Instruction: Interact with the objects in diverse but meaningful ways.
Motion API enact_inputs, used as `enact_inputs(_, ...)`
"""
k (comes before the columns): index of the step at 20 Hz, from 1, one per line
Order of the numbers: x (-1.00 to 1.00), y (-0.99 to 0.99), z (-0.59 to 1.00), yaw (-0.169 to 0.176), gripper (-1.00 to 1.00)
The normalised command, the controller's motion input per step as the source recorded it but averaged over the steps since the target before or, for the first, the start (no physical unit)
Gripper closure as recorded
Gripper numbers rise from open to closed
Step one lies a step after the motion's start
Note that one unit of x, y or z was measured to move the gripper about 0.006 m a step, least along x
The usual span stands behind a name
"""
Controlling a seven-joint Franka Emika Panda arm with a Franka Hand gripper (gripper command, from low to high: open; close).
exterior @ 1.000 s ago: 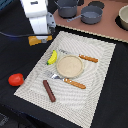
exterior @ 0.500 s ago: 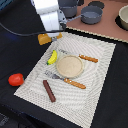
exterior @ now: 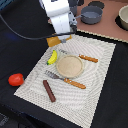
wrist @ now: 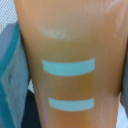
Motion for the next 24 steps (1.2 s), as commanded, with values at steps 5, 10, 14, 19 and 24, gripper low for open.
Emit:
enact_inputs(5,1.0,-0.06,0.22,-0.018,1.0)
enact_inputs(10,1.0,-0.04,0.17,-0.023,1.0)
enact_inputs(14,0.98,0.0,0.15,-0.032,1.0)
enact_inputs(19,0.91,0.0,0.12,-0.031,1.0)
enact_inputs(24,0.2,0.0,0.0,-0.009,1.0)
